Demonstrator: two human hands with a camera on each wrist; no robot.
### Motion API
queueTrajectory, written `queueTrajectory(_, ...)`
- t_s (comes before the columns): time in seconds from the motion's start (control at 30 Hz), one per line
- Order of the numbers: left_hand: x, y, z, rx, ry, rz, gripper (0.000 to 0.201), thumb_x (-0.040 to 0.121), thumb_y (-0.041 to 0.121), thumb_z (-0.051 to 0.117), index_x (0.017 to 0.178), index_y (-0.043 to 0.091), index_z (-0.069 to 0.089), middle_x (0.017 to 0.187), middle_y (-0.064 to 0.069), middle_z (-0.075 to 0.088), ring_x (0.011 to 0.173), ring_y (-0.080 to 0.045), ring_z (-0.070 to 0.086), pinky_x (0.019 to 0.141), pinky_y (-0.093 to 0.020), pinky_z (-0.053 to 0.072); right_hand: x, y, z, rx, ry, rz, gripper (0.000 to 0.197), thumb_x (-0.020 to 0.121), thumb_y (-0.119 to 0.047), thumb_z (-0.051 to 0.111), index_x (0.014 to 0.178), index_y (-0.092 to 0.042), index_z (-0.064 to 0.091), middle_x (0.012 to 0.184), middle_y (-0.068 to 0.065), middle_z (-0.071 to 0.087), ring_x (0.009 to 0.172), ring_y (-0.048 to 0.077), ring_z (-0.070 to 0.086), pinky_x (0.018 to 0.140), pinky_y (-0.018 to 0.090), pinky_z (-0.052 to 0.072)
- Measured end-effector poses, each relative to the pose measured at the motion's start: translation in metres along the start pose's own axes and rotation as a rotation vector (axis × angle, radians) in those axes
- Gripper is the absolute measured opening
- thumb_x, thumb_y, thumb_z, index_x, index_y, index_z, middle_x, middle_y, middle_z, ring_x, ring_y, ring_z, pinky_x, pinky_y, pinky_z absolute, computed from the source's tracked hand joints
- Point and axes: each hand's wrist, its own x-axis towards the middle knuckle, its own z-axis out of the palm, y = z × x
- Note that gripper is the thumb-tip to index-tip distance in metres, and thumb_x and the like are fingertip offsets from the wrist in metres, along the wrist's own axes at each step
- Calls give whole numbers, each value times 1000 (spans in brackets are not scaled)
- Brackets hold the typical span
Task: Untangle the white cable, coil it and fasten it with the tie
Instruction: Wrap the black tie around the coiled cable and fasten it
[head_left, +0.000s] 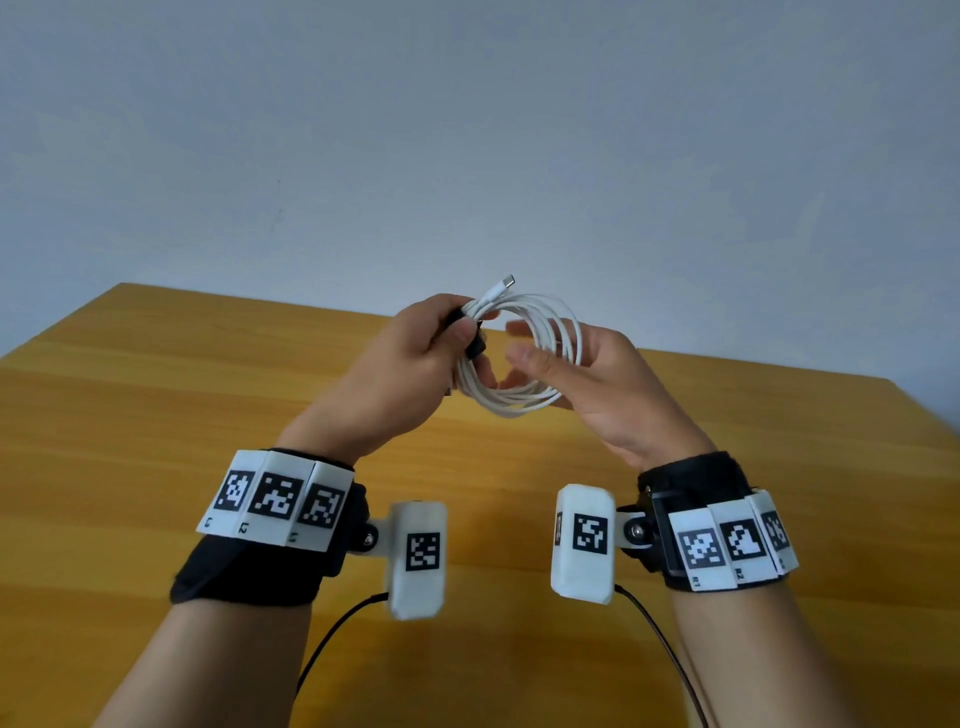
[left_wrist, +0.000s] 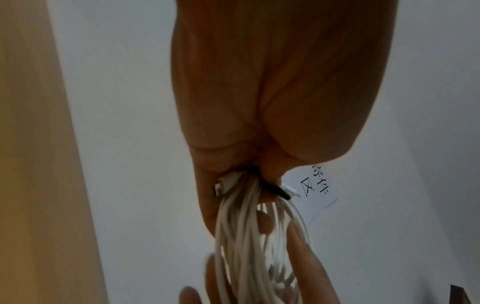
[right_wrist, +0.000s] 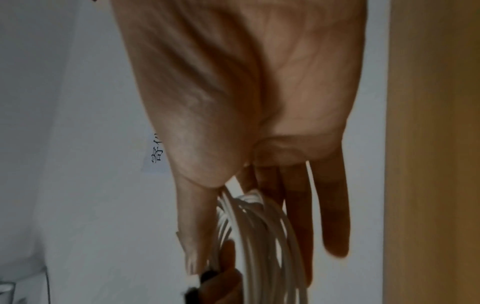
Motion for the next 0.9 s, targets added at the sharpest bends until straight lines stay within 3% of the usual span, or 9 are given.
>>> queueTrajectory(0.1, 1, 0, 1, -16, -38, -3, 35, 103, 23, 60, 137, 14, 55, 96, 0, 67, 92, -24, 70, 79, -43, 54, 0, 0, 3, 20, 39, -41, 19, 84, -33, 78, 91, -16, 78, 74, 2, 76, 70, 16, 74, 68, 37, 64)
queueTrajectory(0.2, 3, -3, 2, 65, -28, -30, 52, 95, 26, 71, 142, 22, 50, 112, 2, 63, 100, -21, 72, 90, -43, 60, 0, 2, 6, -25, 94, -59, 17, 88, -26, 80, 90, -9, 79, 71, 2, 77, 69, 16, 76, 62, 38, 64)
queueTrajectory(0.3, 4, -7, 6, 56, -8, -77, 29, 101, 16, 62, 129, 17, 55, 111, -5, 70, 94, -28, 76, 86, -53, 61, 0, 1, 12, 0, 98, -31, 31, 87, -24, 83, 90, 5, 72, 69, 3, 76, 71, 19, 79, 60, 38, 64)
queueTrajectory(0.4, 4, -7, 8, 202, -11, -76, 18, 103, 8, 47, 116, 20, 53, 99, -13, 70, 86, -35, 70, 73, -55, 58, 1, -2, 17, -16, 58, 7, 37, 85, -29, 85, 83, 1, 62, 68, 5, 73, 77, 25, 80, 67, 46, 66)
queueTrajectory(0.5, 1, -3, 6, 160, -58, -79, 29, 104, 0, 38, 124, 17, 50, 105, 0, 70, 88, -8, 74, 74, -51, 58, 0, -5, 12, -11, 47, 55, 38, 86, -34, 82, 108, -6, 69, 81, 3, 78, 79, 19, 79, 67, 36, 64)
queueTrajectory(0.6, -1, -2, 2, 95, -110, -104, 39, 104, -4, 35, 135, 16, 48, 119, -1, 66, 104, -10, 74, 89, -63, 56, -3, -6, 2, 30, -9, 87, 23, 90, -27, 77, 106, -10, 74, 83, 2, 80, 83, 16, 78, 68, 27, 61)
queueTrajectory(0.67, 1, -5, -1, 10, -84, -148, 40, 105, -4, 40, 138, 16, 50, 119, -4, 66, 101, -15, 76, 89, -57, 59, -3, -3, -5, 99, -26, 129, 14, 91, -18, 75, 101, -7, 75, 86, 7, 80, 89, 21, 78, 72, 31, 63)
queueTrajectory(0.77, 4, -11, 0, -51, -65, -234, 36, 104, 3, 50, 138, 15, 53, 114, -8, 70, 92, -20, 76, 75, -36, 64, -1, 2, -6, 59, -4, 172, 13, 91, -12, 76, 103, -5, 75, 89, 13, 81, 86, 26, 79, 70, 31, 64)
queueTrajectory(0.9, 9, -31, 8, 31, -34, -402, 48, 102, 21, 62, 146, 11, 46, 118, -8, 66, 95, -21, 74, 79, -39, 65, 5, 16, 4, 31, 86, 245, 14, 89, -10, 80, 92, -14, 66, 84, 16, 79, 74, 23, 79, 66, 31, 64)
